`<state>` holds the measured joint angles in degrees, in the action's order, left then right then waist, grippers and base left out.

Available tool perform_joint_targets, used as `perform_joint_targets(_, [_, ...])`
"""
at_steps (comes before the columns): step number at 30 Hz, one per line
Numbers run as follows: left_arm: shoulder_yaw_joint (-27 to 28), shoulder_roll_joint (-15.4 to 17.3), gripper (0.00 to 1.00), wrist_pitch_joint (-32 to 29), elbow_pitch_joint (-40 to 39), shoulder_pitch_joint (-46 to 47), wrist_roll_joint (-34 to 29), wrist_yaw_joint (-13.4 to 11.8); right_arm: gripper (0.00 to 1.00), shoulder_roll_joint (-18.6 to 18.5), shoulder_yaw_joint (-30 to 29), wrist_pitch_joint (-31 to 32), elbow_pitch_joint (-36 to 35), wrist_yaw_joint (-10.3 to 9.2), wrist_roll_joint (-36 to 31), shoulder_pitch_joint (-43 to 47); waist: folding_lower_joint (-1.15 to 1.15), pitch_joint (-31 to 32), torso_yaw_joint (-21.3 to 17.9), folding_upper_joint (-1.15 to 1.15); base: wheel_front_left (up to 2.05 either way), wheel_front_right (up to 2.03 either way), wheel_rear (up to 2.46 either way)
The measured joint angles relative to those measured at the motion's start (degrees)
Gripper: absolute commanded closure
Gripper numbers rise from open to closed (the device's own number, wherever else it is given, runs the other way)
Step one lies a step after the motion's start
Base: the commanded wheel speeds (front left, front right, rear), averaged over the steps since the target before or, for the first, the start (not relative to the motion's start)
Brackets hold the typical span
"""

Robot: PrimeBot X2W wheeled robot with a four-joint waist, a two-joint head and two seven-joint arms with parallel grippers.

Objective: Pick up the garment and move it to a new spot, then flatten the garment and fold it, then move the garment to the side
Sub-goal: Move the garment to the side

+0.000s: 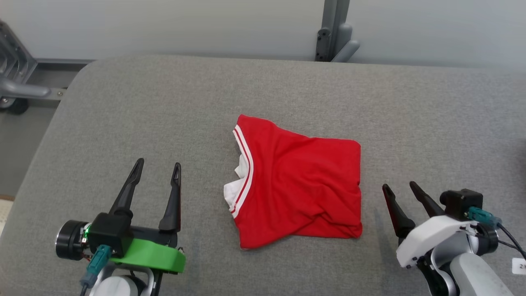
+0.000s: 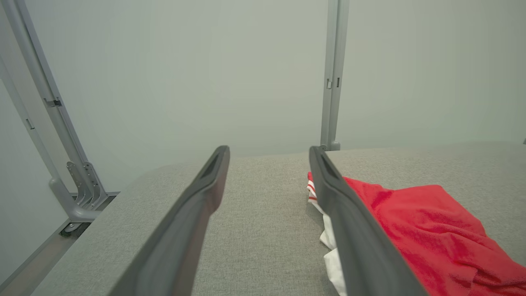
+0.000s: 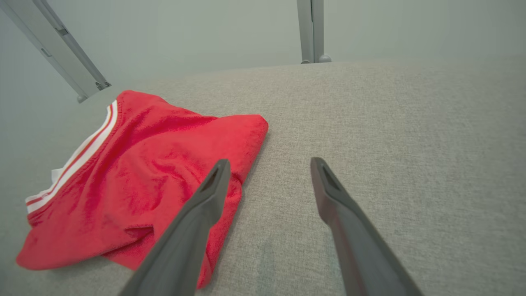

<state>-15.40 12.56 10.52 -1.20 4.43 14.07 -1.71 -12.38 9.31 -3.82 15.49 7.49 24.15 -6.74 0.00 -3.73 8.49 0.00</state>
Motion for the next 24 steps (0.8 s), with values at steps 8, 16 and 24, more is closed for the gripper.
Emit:
perform_joint_targets(8, [-1.3,-1.8,0.0,2.0,3.0,3.8,-0.1,0.5,0.0,-0.2,7.6,0.4,11.8,0.0,5.1,-9.4,0.0,-5.1,3.4,0.0,0.0,0.0,0.0])
perform_joint_targets(16, [-1.6,-2.5,0.0,3.2,5.2,5.1,-0.1,0.6,1.0,-1.1,13.3,3.2,17.9,0.0,11.6,-15.0,0.0,-7.5,5.4,0.0,0.0,0.0,0.0])
perform_joint_targets(24, [-1.1,-2.2,0.0,3.7,5.5,5.0,0.0,0.2,1.0,-6.3,20.0,-1.3,14.4,0.02,12.1,-15.9,0.0,-6.5,3.0,0.0,0.0,0.0,0.0])
